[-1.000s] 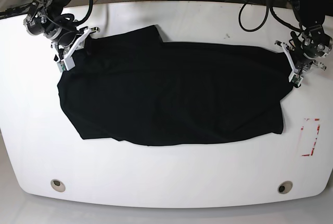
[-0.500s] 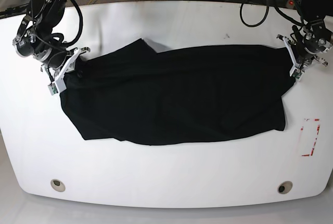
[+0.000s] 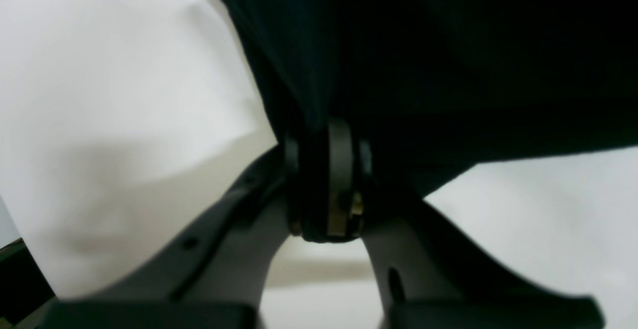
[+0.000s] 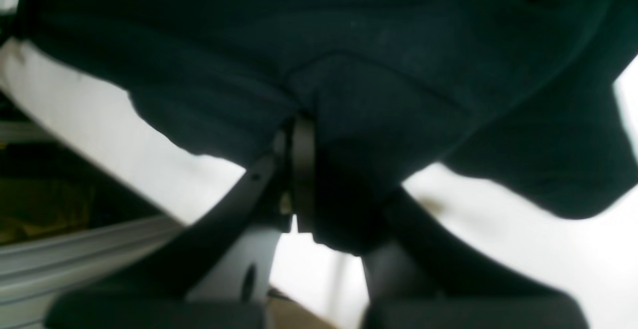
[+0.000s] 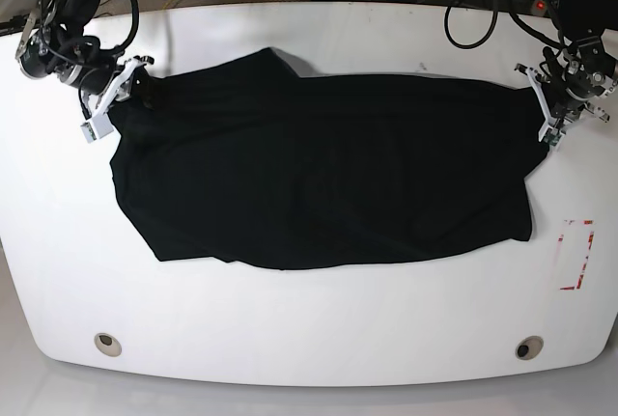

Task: Fold the T-shirt properly
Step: 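Tug the shirt edge with the right gripper to smooth the shirt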

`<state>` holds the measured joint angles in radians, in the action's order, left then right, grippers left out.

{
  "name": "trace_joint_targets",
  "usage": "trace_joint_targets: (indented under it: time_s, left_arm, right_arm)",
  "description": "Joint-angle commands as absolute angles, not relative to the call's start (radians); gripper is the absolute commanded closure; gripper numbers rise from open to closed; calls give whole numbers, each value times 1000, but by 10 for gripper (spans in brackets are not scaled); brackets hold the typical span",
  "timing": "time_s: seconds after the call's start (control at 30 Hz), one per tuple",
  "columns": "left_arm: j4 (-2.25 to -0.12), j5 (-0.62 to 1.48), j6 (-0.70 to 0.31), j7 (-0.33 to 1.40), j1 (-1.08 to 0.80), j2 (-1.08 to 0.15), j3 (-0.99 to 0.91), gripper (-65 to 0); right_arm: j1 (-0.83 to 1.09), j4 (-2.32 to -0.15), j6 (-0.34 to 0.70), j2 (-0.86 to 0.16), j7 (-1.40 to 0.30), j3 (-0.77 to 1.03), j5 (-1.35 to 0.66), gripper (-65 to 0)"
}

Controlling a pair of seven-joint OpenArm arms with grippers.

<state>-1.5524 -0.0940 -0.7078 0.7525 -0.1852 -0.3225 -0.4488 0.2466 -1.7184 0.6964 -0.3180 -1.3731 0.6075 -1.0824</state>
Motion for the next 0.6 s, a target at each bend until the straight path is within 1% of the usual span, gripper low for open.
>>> trace_joint_targets:
  time_s: [0.0,0.3,0.57]
  left_arm:
    - [-1567,-107,-698,757,-179,-338,-455,-47]
    - [-1566,-108,-698,757,-177,-337,-455,-47]
    - [-1566,-108,-698,757,-176,-338,-455,-47]
  right_arm:
    - [260,-1767,698,-338,-1348,615,-1127,-43]
    - [392,-1808,698,-338,-1348,610,-1185,-43]
    - [414,-1804,698,-344,-1348,544,-1184,-49]
